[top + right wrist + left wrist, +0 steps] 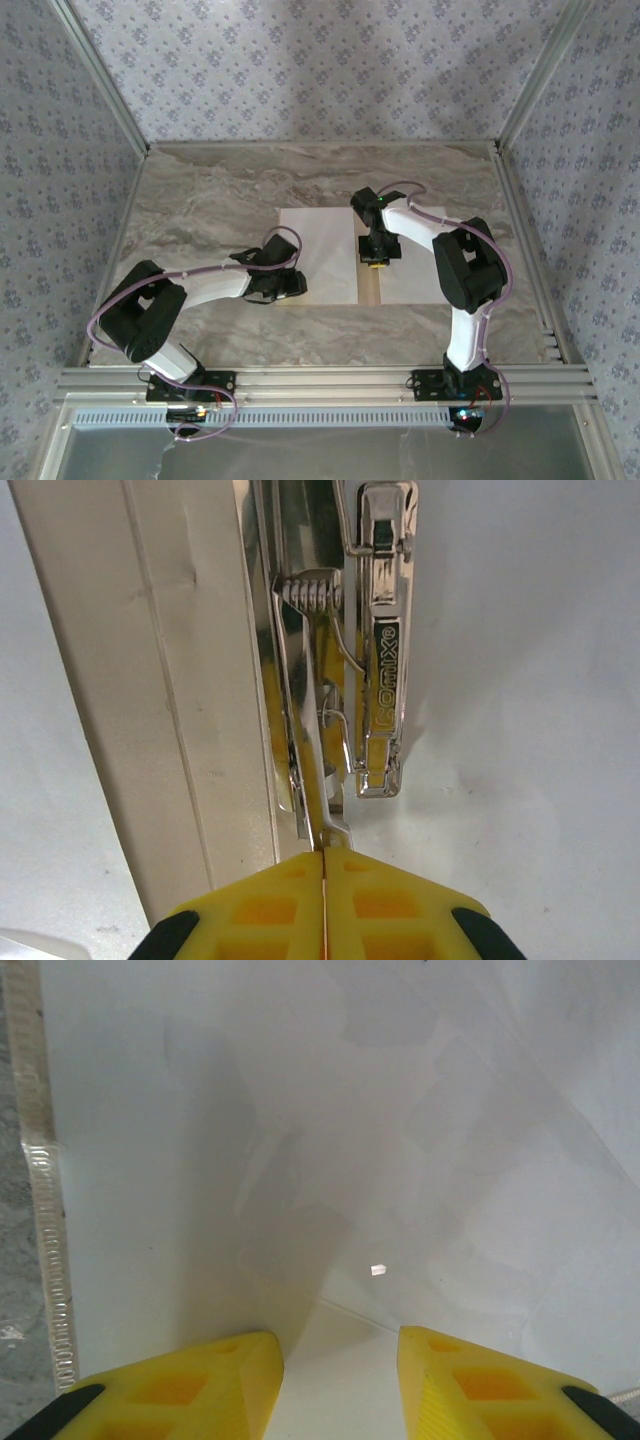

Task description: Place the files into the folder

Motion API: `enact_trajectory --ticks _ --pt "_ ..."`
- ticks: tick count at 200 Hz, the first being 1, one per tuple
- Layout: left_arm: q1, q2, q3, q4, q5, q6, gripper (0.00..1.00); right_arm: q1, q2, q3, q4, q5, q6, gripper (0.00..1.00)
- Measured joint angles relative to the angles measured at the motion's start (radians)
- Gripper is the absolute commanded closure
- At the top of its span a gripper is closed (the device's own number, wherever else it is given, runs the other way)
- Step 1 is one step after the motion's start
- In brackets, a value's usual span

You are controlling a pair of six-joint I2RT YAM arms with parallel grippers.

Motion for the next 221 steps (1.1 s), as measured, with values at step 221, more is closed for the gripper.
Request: enact_trajectory --ticks 221 --pt "0.0 -0.005 -0.01 0.012 0.0 0.0 0.6 -0.023 0.016 -0.015 0.028 -0.064 0.011 0.91"
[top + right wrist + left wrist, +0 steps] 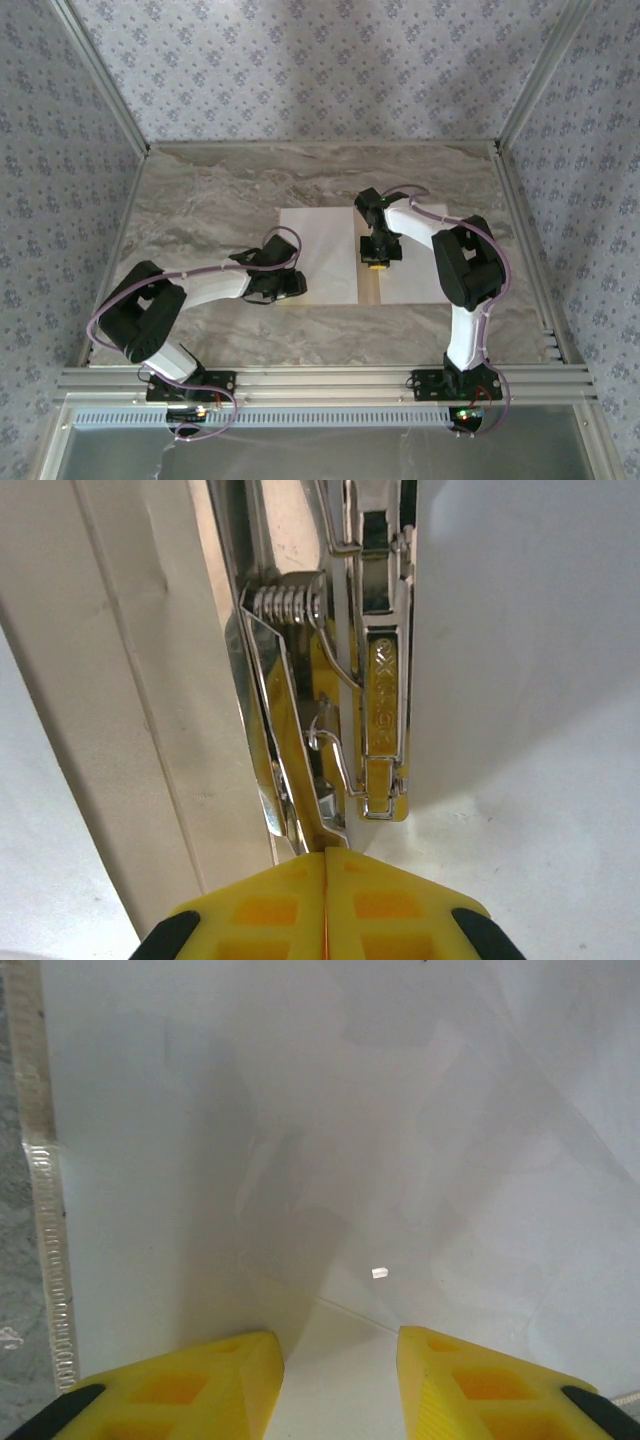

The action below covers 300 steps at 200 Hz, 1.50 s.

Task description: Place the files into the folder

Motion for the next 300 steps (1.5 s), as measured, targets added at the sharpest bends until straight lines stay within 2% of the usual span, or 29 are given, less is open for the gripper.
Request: enact_trajectory --ticks 209,243,300 --pt "0.0 -0.006 -0.01 0.013 0.0 0.0 0.61 -0.012 -0.033 0.01 -0.018 -0.034 0.0 0.89" --pt "0.0 -0.006 -0.01 0.013 -0.001 0.0 0.6 -0.012 -0.063 0.013 -0.026 -0.038 0.0 0.83" --pt "-0.003 -0.014 -0.013 0.012 -0.013 0.0 0.61 -0.012 -0.203 0.032 -0.02 -0.052 -0.018 0.66"
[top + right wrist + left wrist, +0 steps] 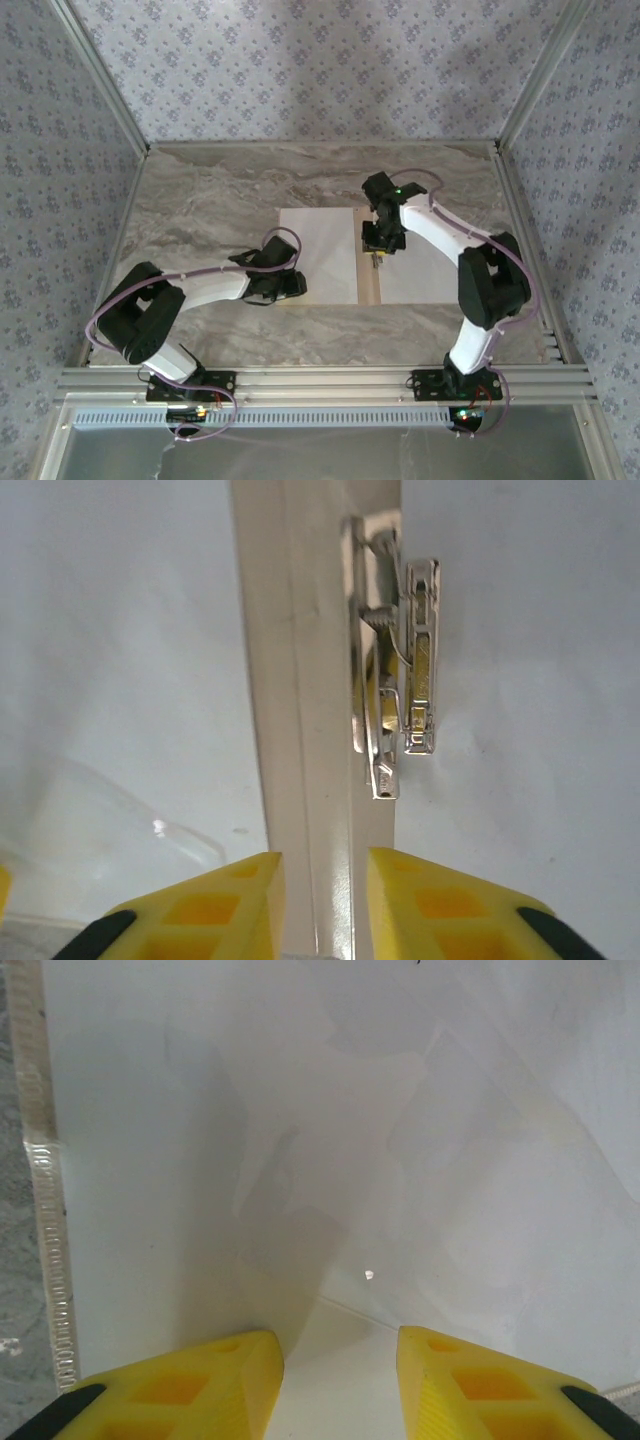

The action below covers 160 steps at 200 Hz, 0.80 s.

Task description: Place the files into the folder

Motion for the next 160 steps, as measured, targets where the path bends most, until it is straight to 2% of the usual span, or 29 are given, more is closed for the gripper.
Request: enact_trajectory --ticks 52,94,107,129,160 --pt "-0.003 -0.038 -0.011 -0.067 -0.057 0.0 0.6 0.0 -0.267 -0.075 0.135 0.019 -0.043 0.48" --pt "-0.002 -0.053 -0.005 -0.126 -0.091 0.002 0.57 -0.005 -0.495 -0.297 0.357 0.031 -0.111 0.32" --pt "-0.002 -0.056 0.0 -0.148 -0.101 0.006 0.51 -0.009 -0.551 -0.373 0.43 0.048 -0.129 0.26" --pt "-0.002 -0.075 0.005 -0.187 -0.115 0.019 0.33 -0.019 -0.622 -0.48 0.539 0.076 -0.149 0.2" --pt "-0.002 -0.12 0.004 -0.25 -0.129 0.039 0.23 -0.063 -0.678 -0.607 0.682 0.109 -0.153 0.16"
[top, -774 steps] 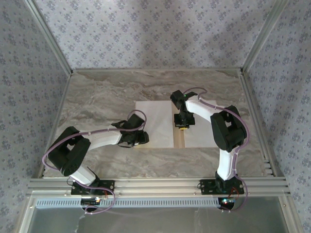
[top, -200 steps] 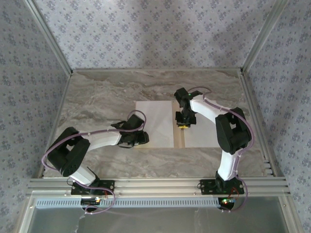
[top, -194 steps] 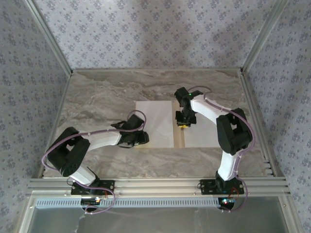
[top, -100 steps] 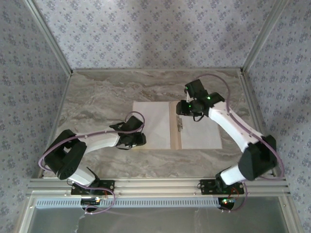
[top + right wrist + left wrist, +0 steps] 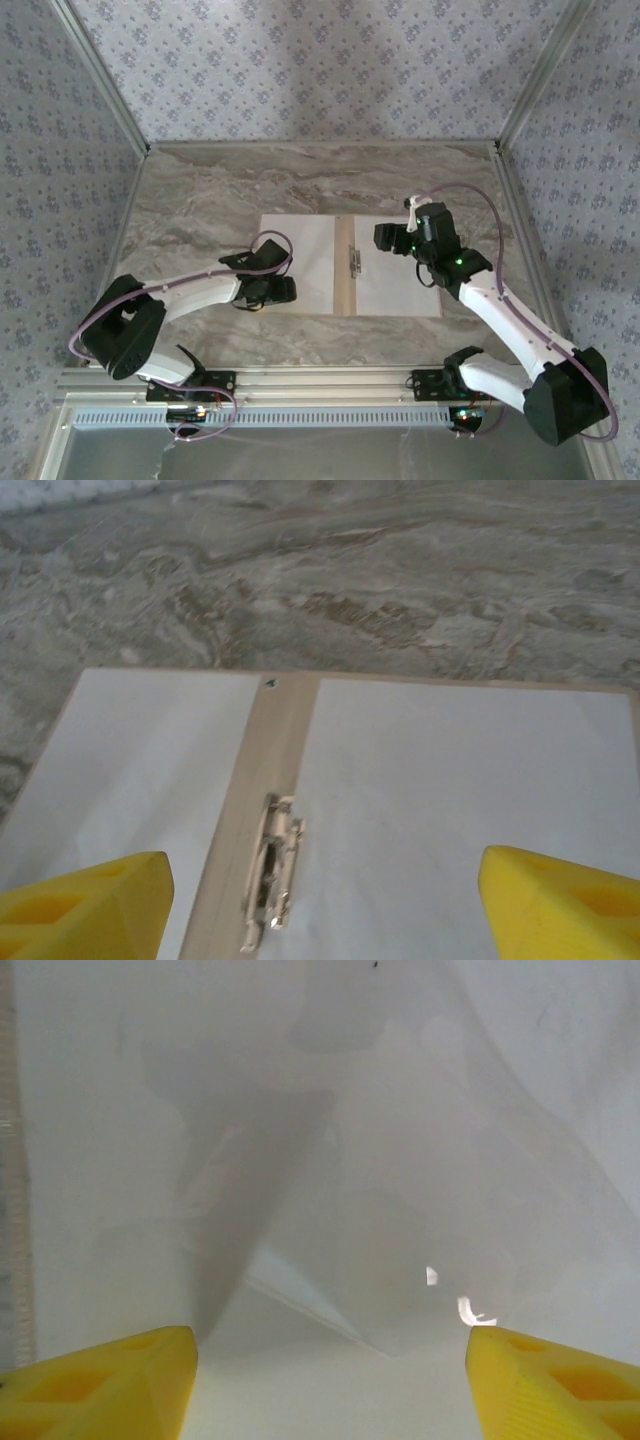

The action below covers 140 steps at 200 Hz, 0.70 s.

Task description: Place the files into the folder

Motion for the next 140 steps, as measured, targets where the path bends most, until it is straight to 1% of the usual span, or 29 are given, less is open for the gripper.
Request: enact_trajectory --ticks 27,63,108,140 --pt "0.0 -0.058 0.016 -0.039 -0.022 0.02 0.13 -0.053 -0.004 -0.093 0.11 -0.001 0.008 0.16" --pt "0.002 -0.129 0.064 -0.077 -0.105 0.047 0.01 -0.082 0.027 -0.141 0.184 -0.019 0.04 0.16" --pt "0.035 -0.184 0.064 -0.076 -0.187 0.081 0.0 -0.082 0.06 -0.146 0.221 -0.04 0.061 0.16" --pt "0.072 -0.222 0.016 -0.077 -0.233 0.093 0.0 -0.082 0.06 -0.151 0.238 -0.051 0.072 0.16"
